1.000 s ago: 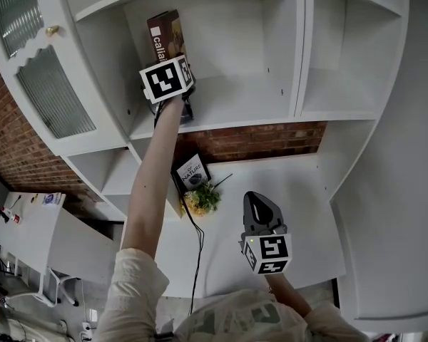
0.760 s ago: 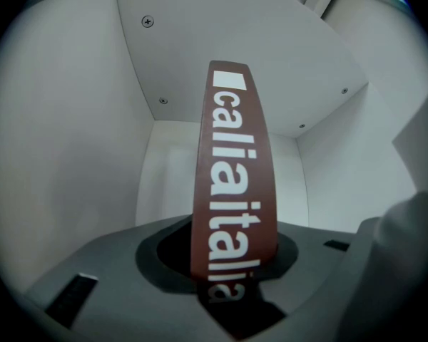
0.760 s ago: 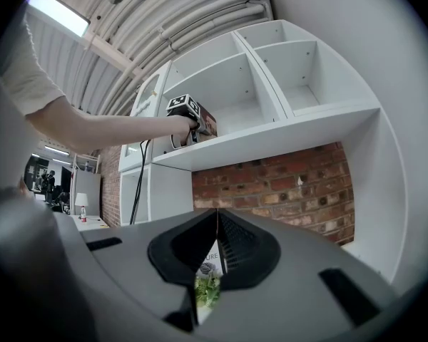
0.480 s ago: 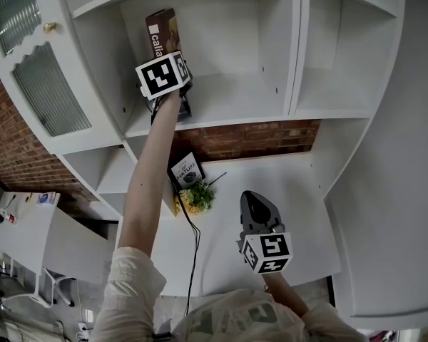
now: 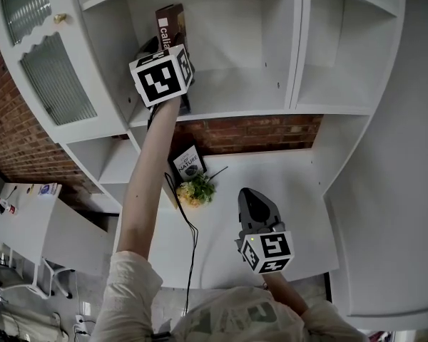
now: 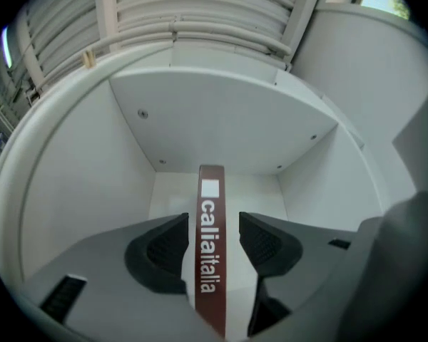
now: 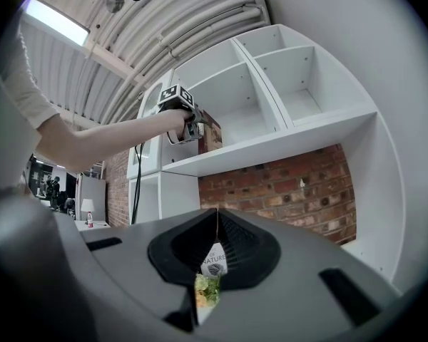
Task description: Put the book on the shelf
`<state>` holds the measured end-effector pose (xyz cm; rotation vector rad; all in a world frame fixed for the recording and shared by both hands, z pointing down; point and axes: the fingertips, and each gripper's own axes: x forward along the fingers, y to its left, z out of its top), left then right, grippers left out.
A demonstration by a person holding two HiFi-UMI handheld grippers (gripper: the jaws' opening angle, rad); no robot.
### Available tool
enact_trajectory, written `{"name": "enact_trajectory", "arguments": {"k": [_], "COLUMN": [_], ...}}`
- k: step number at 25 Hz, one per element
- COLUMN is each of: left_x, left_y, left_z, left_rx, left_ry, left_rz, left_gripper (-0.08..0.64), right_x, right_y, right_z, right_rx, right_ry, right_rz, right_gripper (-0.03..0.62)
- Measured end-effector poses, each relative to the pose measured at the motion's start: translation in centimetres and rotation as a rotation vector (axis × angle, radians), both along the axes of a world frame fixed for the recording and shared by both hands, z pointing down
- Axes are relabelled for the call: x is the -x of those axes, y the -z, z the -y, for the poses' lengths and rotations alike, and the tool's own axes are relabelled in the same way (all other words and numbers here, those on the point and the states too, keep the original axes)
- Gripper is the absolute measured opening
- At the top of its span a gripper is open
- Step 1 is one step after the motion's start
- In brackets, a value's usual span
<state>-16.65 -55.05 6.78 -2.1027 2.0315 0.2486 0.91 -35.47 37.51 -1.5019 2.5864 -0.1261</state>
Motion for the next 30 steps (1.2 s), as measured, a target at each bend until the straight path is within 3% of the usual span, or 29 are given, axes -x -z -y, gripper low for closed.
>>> {"name": "enact_trajectory", "arguments": {"k": [5,8,10,13,16,18,23,26,30], "left_x": [-1.2,-2.0,-2.0,-1.5,-1.2,-1.2,-1.9,-2.0,-2.1], "left_y": [1.6,-0.4,-3.3,-7.9,-12.9,-17.3,-28.5,-30.5,-30.8], "left_z": [-8.3,-14.4,-17.6,-20.5,-23.0,-23.9,-24.1,-25.2,-25.8], "left_rx": [-0.193,-0.303,-0.317,-0.284,-0.242,-0.181,0.061,0.114,0.123], "left_ry": [-0.070,-0.108,-0.135,-0.114,-0.063,-0.056,-0.090,-0.091,-0.110], "left_rz": [0.015,0.039,0.028,0.052,0.061,0.009,-0.175,-0.182,-0.176], "left_gripper": [0.212,0.210,0.209,0.172,0.050,0.029,0.014,0.012,0.012], "right_x": [0.4,0.8,1.6,3.0,3.9,4.4,5.3,5.4,5.2], "right_y": [0.7,0.4,0.4,0.7,0.7,1.0,0.8,1.0,1.0], "right_z": [-1.6,-2.7,-3.5,-4.4,-5.0,-5.3,-5.2,-5.4,-5.7], "right_rx": [-0.024,-0.050,-0.072,-0.106,-0.133,-0.156,-0.160,-0.190,-0.190], "right_ry": [0.019,0.028,0.043,0.071,0.099,0.111,0.124,0.095,0.078], "right_rz": [-0.017,-0.047,-0.073,-0.111,-0.132,-0.144,-0.167,-0.214,-0.212], "right_gripper": [0.017,0.017,0.017,0.017,0.017,0.017,0.017,0.017,0.017]}}
